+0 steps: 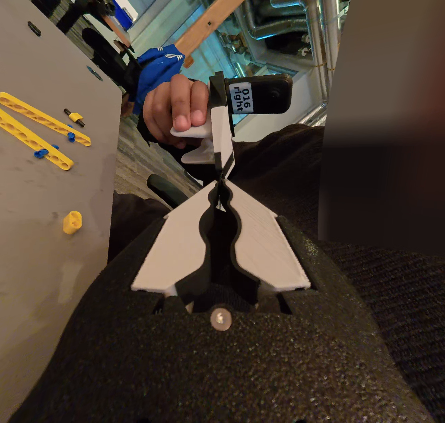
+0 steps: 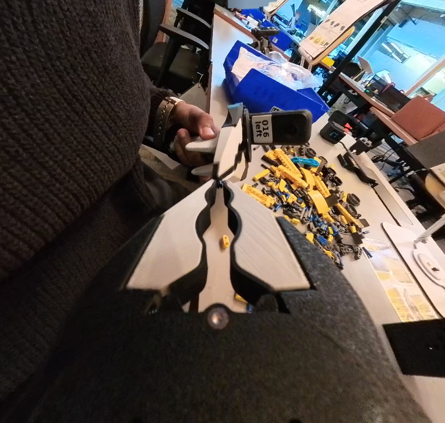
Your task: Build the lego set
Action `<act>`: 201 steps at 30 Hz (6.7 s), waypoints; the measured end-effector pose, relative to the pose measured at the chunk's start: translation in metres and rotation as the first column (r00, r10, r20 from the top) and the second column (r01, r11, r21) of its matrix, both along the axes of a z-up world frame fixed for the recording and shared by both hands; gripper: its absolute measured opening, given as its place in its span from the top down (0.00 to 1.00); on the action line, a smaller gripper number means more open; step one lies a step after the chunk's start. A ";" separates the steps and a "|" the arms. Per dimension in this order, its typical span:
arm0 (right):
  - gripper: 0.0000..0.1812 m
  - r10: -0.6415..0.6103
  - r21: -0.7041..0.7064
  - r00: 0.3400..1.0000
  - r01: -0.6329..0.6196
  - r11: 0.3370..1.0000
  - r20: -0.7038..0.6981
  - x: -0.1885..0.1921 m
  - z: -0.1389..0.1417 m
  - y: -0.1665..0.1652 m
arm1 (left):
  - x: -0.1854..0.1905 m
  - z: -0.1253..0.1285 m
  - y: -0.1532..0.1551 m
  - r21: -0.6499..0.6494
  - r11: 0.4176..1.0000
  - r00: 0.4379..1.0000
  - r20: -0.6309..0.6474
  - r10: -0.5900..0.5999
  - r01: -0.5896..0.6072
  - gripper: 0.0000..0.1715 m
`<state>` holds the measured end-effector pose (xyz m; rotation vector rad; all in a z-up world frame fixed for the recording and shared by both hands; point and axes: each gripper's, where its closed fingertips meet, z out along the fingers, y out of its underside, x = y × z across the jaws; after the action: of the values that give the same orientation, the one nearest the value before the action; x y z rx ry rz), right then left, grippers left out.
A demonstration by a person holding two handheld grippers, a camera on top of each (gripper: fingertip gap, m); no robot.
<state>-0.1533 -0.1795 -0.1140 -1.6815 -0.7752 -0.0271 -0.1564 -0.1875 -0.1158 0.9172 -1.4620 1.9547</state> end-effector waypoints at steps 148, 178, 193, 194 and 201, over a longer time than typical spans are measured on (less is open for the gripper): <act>0.98 -0.337 -0.420 0.602 0.004 0.908 -0.723 -0.012 -0.007 0.010 | -0.015 -0.006 0.016 0.024 0.989 0.971 0.195 0.138 -0.145 0.97; 0.87 -0.395 -0.475 0.694 0.085 0.876 -0.602 0.003 -0.015 0.011 | -0.004 -0.012 0.016 0.130 0.961 0.946 0.247 0.208 -0.245 0.97; 0.97 -0.352 -0.477 0.654 -0.017 0.879 -0.670 -0.007 -0.017 0.004 | -0.009 -0.016 0.010 0.173 0.958 0.946 0.272 0.178 -0.230 0.97; 0.98 -0.353 -0.484 0.661 -0.017 0.875 -0.662 -0.007 -0.018 0.003 | -0.009 -0.017 0.010 0.181 0.955 0.945 0.274 0.179 -0.233 0.97; 1.00 -0.337 -0.563 0.778 -0.025 0.826 -0.530 -0.036 -0.049 0.010 | -0.015 -0.011 -0.013 0.233 0.950 0.937 0.324 0.127 -0.210 1.00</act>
<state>-0.1891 -0.1698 -0.1631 -2.1208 -0.1192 0.6575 -0.1719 -0.2004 -0.1267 0.9084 -1.9154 2.1358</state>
